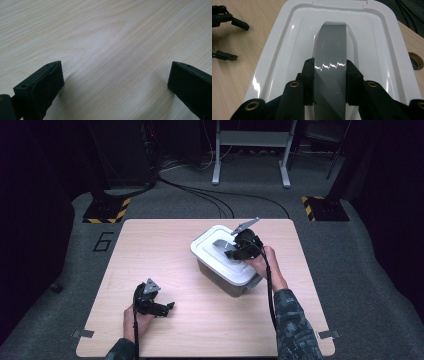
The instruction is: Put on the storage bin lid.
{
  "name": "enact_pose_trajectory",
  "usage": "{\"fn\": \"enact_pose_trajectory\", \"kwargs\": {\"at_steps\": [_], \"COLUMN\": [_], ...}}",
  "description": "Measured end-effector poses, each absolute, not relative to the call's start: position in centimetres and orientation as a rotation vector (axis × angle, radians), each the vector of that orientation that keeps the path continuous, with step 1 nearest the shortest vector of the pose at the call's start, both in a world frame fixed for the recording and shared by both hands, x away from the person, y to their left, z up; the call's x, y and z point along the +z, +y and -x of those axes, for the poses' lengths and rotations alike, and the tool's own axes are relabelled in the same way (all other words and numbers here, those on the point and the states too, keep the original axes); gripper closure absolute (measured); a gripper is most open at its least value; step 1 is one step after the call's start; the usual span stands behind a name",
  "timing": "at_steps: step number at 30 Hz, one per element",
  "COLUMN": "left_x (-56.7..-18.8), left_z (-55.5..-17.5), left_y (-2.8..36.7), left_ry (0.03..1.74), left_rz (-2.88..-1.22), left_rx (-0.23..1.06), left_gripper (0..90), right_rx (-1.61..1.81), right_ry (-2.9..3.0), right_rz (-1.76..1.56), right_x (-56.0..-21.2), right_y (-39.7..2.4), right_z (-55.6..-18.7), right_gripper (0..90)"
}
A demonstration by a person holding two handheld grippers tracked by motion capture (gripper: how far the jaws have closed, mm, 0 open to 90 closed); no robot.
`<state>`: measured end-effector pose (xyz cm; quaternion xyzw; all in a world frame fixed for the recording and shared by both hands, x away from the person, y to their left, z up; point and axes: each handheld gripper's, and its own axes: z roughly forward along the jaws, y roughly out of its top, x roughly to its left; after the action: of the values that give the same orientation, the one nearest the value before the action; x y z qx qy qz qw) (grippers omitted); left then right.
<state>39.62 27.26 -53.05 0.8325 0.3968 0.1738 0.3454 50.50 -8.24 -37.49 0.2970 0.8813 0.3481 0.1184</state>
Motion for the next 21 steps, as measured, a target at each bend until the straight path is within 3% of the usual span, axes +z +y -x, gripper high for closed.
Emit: {"fn": "enact_pose_trajectory", "kwargs": {"at_steps": [12,21], "left_x": [-53.0,-53.0], "left_z": [-39.6,-39.6], "left_y": [27.3,27.3], "left_ry": [1.026,1.028], "left_rz": [-2.164,-2.161], "left_rx": [0.449,0.45], "left_gripper": [0.3,0.3], "right_rx": [0.999,1.025], "right_ry": [2.585,2.505], "right_rz": [-0.853,-0.954], "right_x": [-37.8,-37.1], "right_y": [-8.4,-9.4], "right_z": [-50.2,-50.0], "right_gripper": [66.1,37.0]}}
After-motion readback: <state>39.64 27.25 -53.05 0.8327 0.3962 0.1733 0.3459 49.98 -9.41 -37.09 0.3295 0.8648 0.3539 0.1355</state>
